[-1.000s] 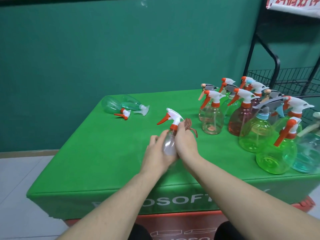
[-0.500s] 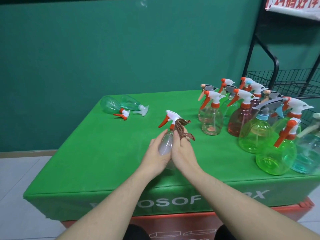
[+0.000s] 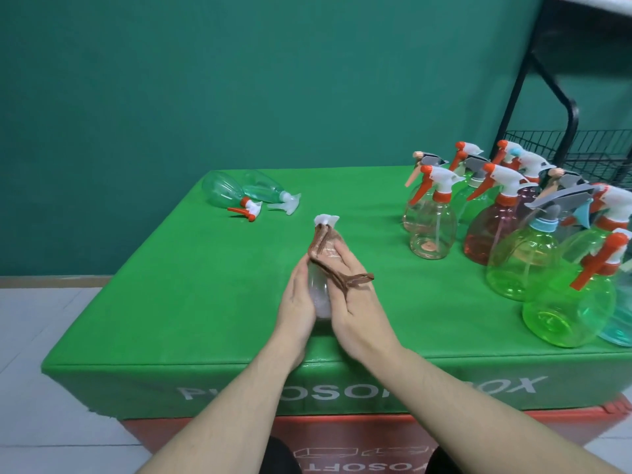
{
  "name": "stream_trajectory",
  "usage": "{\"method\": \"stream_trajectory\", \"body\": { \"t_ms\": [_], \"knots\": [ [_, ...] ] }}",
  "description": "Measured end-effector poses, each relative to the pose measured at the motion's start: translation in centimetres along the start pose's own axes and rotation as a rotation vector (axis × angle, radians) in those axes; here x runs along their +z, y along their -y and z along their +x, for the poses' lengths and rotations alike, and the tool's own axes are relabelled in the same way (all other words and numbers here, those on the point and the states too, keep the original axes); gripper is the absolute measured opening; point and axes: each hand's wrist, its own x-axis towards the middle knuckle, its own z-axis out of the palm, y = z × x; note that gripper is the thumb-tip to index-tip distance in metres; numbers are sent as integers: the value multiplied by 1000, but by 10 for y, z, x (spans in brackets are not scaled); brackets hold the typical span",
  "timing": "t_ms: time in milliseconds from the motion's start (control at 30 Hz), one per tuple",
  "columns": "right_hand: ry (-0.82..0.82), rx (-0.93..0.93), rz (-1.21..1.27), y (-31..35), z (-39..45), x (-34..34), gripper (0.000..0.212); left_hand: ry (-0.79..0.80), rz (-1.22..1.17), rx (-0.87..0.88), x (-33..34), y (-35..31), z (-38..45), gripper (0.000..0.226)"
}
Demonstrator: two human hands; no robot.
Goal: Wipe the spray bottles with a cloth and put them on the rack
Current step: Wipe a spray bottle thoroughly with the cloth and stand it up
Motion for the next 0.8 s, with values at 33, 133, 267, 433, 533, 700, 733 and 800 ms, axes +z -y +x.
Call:
{"method": "stream_trajectory", "body": {
  "t_ms": [33,133,267,433,533,700,733,800],
  "knots": [
    [17,-22,-16,-2,-6,1,48,2,-16,-31,0,-1,1,41],
    [100,-139,-113,-4,-27,1,48,-18,-166,-127,-4,-5,4,42],
    [128,-302,-316,-13,-47,1,46,-47,-363,-191,-12,-4,5,34],
    [138,-289,-300,-11,-37,-1,46,1,-370,-184,-13,-6,3,70],
    [129,-134,-193,-1,-17,-1,54,59,-367,-143,-13,-1,3,47],
    [141,12,-102,25,26,-3,48,121,-427,-228,-16,1,-1,47],
    [146,38,-94,28,33,-1,49,132,-435,-244,-17,1,-1,47],
    [160,109,-85,30,42,3,58,159,-438,-241,-17,-1,-1,47]
  ]
}}
